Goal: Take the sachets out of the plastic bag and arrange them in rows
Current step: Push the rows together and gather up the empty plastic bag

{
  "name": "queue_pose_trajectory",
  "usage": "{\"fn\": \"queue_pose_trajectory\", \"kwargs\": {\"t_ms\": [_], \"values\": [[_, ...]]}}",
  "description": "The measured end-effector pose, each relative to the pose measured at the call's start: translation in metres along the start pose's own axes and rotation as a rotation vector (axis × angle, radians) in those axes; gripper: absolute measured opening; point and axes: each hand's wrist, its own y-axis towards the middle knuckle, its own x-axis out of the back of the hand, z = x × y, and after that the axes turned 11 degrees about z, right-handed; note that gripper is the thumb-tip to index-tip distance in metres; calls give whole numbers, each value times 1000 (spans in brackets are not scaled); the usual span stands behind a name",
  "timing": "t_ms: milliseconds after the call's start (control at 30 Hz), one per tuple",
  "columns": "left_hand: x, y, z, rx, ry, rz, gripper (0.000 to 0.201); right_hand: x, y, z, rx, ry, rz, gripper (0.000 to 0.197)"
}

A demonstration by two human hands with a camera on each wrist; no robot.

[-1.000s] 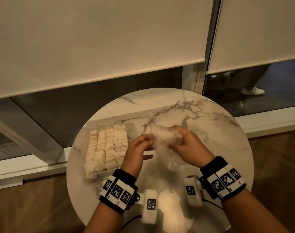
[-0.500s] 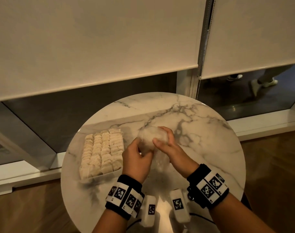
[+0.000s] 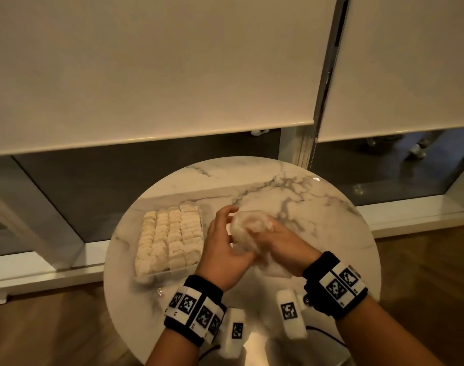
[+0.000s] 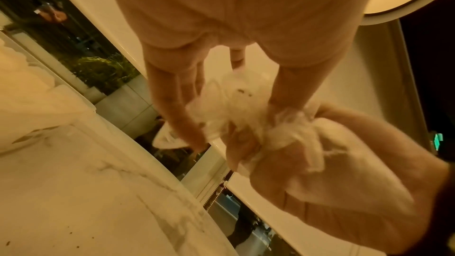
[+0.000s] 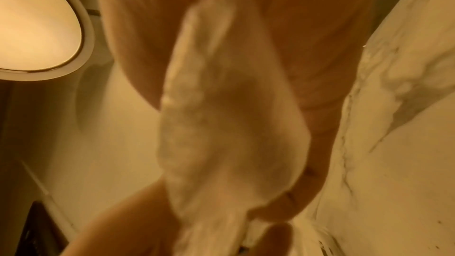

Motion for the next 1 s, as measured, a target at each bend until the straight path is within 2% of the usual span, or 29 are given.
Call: {"fn": "queue_pose_trajectory", "kwargs": {"t_ms": [67,133,233,300,367,500,600,700,800,867,933,1000], "values": [[6,-2,0,1,-4,-64,51,-8,1,1,-9,-9,87,32],[10,-2,3,12,36,-146,34,-9,0,4,-41,60,88,36],[11,2,9,38,73,-251,21,3,-5,4,-135,2,64,62],[4,8,7,50,106,-255,17,9,-11,2,-176,-114,79,60],[-10,12,4,47,156,-172,18,11,-11,-3,-164,-129,42,50],[-46,28,-3,52,233,30,23,38,-15,-8,-72,-98,-151,31],[-69,51,-4,-14,242,236,3,79,-32,-7,-26,-108,-271,22],[-93,75,-4,-13,263,406,12,120,-48,-12,0,-116,-384,18],[-120,100,1,60,338,487,35,160,-64,-23,37,-112,-470,16],[-137,117,13,130,613,564,59,188,-74,-35,45,-122,-535,17],[-149,129,25,218,899,717,85,210,-85,-45,32,-130,-589,16],[-159,135,33,292,1012,848,91,228,-98,-50,42,-80,-641,17]]}}
